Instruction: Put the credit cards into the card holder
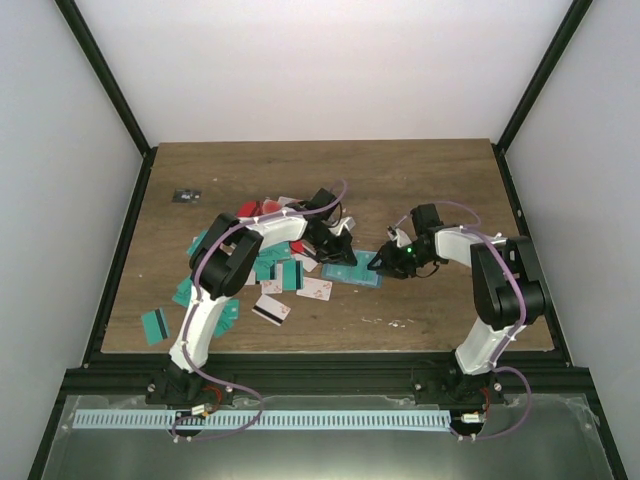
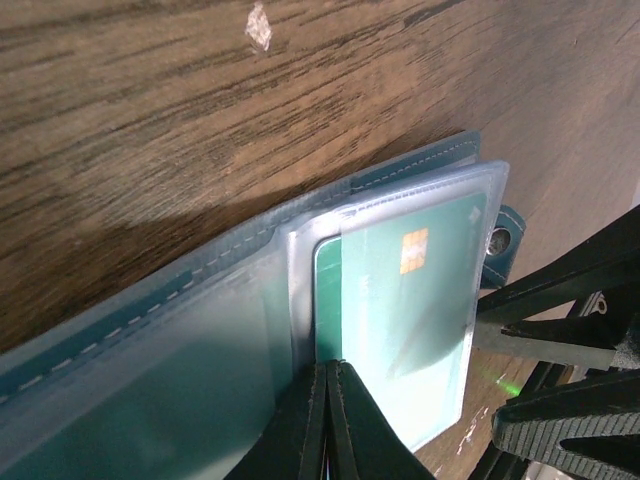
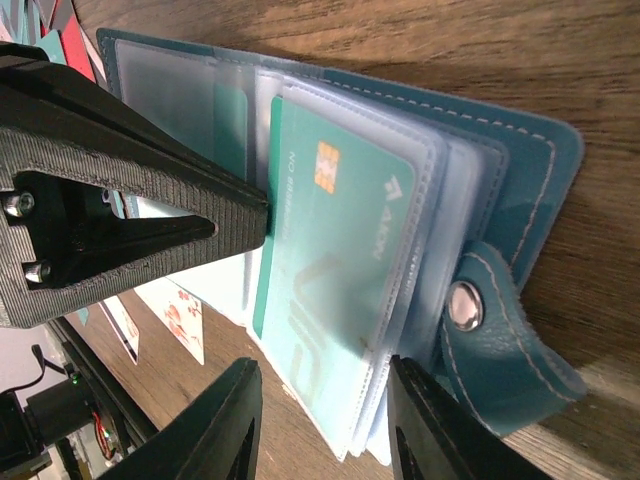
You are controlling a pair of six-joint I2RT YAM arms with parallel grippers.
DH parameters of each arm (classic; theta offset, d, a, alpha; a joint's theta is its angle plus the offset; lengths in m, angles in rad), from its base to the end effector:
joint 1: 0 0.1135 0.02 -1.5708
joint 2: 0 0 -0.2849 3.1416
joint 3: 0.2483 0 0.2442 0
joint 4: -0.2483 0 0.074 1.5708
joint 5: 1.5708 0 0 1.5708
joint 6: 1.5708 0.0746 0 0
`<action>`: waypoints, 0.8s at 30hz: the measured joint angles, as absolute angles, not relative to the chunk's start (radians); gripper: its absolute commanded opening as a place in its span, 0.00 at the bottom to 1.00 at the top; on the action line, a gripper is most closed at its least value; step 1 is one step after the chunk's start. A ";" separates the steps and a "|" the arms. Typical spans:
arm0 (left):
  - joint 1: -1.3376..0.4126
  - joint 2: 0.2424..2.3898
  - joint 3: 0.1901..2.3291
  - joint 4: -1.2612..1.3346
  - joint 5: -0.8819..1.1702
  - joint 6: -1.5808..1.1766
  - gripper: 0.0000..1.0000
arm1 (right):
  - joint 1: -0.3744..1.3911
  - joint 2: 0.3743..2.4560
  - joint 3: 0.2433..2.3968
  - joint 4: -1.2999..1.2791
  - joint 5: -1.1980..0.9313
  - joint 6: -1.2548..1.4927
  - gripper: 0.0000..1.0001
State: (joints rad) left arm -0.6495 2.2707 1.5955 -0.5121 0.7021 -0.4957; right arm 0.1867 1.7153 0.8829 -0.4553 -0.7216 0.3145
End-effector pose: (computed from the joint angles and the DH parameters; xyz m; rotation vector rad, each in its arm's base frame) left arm 0.3490 -0.3255 0.1089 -0.4191 -2.8136 1.1719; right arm 0.2867 0.1043 0.1359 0.0289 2.8399 1.1368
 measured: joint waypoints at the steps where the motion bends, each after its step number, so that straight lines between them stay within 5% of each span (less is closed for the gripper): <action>1: -0.649 2.270 1.595 -0.510 0.702 -0.496 0.04 | 0.187 1.716 0.881 -0.452 -0.724 0.315 0.37; 24: -0.650 2.266 1.587 -0.499 0.703 -0.499 0.04 | 0.187 1.734 0.882 -0.425 -0.797 0.318 0.37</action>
State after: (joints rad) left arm -0.6498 2.2662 1.5871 -0.4992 0.7033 -0.4992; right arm 0.1867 1.7340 0.8818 -0.4248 -0.7971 0.3180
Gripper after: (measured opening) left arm 0.040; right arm 0.366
